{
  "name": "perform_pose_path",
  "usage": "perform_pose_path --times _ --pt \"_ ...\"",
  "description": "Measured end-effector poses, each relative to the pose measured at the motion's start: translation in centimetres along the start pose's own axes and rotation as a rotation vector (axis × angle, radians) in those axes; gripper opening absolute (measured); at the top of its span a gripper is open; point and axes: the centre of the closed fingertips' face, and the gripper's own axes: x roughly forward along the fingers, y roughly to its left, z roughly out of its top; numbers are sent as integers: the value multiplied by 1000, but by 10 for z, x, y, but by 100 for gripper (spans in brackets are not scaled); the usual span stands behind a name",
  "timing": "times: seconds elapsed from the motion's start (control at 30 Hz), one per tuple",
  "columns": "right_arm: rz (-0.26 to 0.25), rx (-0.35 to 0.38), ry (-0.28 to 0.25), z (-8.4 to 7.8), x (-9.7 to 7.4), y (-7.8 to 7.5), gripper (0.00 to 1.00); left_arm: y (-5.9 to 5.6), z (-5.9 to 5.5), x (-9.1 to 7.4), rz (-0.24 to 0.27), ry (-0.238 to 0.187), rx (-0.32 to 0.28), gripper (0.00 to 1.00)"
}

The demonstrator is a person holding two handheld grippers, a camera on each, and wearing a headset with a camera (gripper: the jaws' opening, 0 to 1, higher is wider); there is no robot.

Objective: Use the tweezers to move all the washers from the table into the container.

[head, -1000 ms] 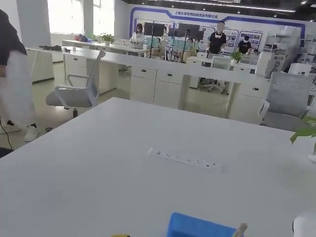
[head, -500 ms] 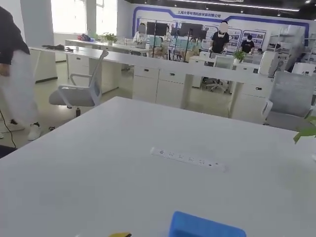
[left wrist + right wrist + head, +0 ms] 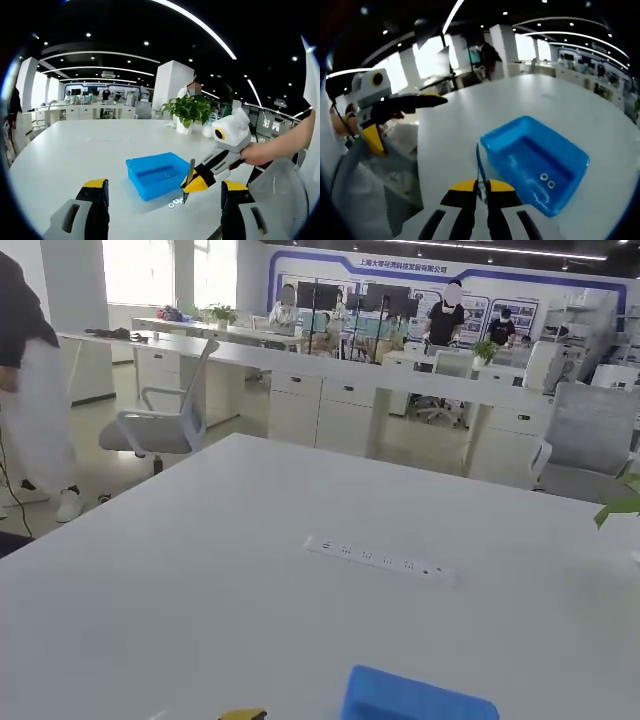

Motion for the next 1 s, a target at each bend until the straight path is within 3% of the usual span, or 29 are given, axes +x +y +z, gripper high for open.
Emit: perform_pose_path --times 0.13,0.37,0.73,1.0 --pt "-16 -101 23 -2 1 4 4 0 -1 0 -1 3 4 95" --pt "-38 -58 4 1 -2 -5 4 0 -2 0 -2 8 5 95" --pt "11 26 -18 -2 1 0 5 0 -2 0 -1 8 6 95" --pt "27 43 -25 -3 1 4 5 0 -2 1 -2 9 6 95"
